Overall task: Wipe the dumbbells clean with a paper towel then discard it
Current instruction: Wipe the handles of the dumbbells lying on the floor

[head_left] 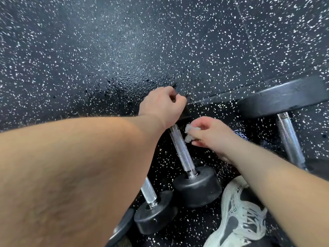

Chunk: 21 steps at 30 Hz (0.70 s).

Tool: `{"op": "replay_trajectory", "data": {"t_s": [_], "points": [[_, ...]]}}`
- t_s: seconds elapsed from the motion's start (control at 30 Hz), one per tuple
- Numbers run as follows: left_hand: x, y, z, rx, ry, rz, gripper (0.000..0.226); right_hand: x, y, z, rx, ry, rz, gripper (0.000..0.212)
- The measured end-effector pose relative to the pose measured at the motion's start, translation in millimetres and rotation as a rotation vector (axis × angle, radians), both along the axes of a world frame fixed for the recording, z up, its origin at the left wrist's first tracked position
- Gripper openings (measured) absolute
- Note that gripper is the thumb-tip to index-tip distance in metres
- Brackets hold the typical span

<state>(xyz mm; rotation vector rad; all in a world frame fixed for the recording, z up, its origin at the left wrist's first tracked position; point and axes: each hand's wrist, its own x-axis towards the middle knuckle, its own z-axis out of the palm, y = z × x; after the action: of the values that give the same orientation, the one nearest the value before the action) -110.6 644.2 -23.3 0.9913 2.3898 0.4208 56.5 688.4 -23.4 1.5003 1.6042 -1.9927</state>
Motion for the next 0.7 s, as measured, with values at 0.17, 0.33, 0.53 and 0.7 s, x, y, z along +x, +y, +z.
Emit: {"op": "replay_trajectory", "data": {"t_s": [0.17,0.33,0.53,0.7], "points": [[-1.0,-1.4,-1.0,0.013,-0.009,0.012,0.028,-12.2,-13.4,-8.8,0.066,-0.019,0.005,0.020],[-1.8,-3.2,-1.4,0.014,-0.015,0.019,0.028,-20.0,-12.1,-8.9,0.261,-0.125,0.052,0.009],[-1.6,-3.4,1.8,0.010,-0.027,0.020,0.028,-4.8,-10.2,-3.5,0.273,-0.135,0.364,0.016],[-0.7,-3.8,2.9,0.004,-0.039,0.016,0.027,22.7,-12.4,-3.0,0.174,-0.141,0.470,0.017]]}}
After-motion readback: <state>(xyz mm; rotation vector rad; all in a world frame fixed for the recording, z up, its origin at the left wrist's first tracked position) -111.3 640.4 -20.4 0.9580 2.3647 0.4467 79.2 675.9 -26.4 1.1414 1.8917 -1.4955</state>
